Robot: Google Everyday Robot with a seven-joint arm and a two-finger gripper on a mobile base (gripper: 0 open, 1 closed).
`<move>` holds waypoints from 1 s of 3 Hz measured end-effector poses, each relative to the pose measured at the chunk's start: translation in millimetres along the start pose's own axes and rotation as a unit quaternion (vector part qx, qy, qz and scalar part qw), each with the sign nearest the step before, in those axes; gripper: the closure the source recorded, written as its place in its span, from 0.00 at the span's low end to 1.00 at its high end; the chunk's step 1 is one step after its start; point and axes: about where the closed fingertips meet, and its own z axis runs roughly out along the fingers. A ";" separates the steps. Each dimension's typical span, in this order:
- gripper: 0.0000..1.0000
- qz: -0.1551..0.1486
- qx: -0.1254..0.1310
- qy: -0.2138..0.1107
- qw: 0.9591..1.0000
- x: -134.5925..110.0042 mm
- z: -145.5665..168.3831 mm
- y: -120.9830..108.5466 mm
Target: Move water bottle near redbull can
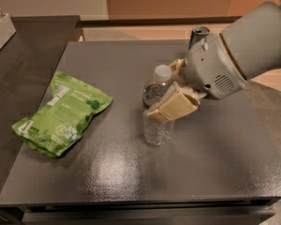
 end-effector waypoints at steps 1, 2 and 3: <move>1.00 0.035 0.063 0.005 0.997 -0.1 -24.5 -41.5; 1.00 0.073 0.112 0.016 0.991 8.5 -43.6 -85.7; 1.00 0.111 0.146 0.025 0.983 23.8 -55.6 -127.3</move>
Offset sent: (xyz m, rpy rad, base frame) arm 0.1344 -0.0851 0.0370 -0.0465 -0.0573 -0.4315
